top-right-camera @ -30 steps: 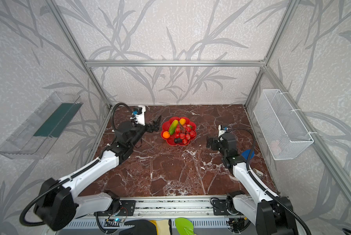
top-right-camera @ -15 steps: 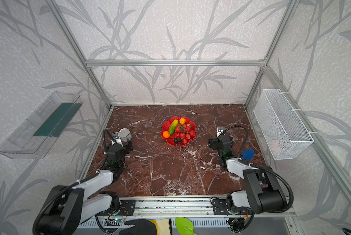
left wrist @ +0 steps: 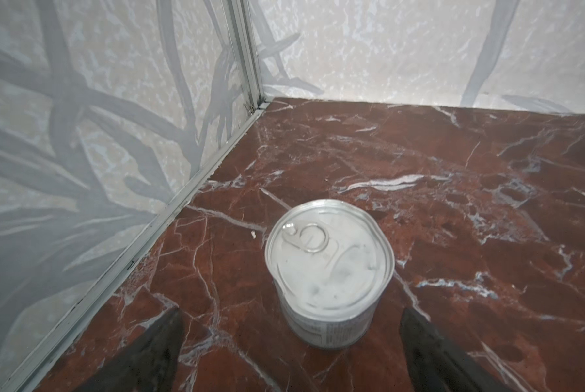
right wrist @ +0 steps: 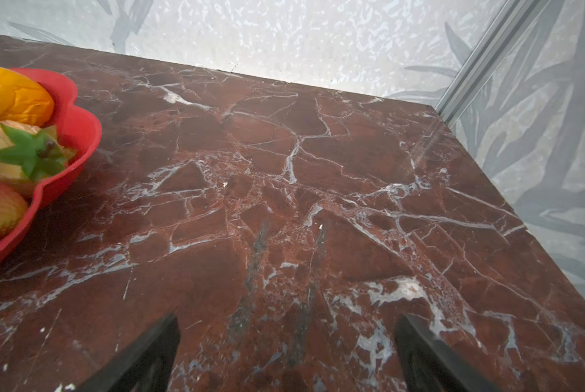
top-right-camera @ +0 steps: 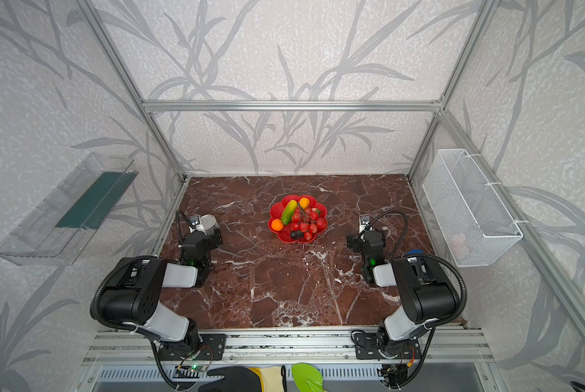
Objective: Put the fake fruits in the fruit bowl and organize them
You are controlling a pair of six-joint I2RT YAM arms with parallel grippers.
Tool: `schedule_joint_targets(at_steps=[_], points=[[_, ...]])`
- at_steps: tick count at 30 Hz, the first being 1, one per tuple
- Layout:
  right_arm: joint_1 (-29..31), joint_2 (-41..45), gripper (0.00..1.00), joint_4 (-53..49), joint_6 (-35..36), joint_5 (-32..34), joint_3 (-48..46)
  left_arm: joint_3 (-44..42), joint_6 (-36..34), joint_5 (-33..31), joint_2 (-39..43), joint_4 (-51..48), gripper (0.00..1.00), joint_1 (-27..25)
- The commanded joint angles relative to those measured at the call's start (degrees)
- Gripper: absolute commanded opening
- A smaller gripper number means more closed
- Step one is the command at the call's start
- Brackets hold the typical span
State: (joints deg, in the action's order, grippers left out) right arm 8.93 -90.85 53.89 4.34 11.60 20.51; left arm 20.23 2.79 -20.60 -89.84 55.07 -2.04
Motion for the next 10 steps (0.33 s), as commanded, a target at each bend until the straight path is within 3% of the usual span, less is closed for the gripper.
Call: schedule_joint_targets(at_steps=[1,5,8,10], points=[[-0.1,-0.32,0.99,4.17,0.48,-0.18,0.17,0.42,0.32,-0.11,-0.29,1.61,0.99,0.13],[-0.1,-0.48,0.99,4.54,0.46,-0.17,0.08,-1.78,-0.97,-2.36,-1.08,7.28,0.99,-1.35],[-0.14,-0.61,0.99,4.98,0.66,-0.17,-0.02,1.2,1.78,0.04,0.67,-1.81,0.99,0.89],[-0.14,-0.54,0.99,4.72,0.58,-0.17,0.05,0.57,1.53,0.23,-0.03,0.74,0.99,0.99]])
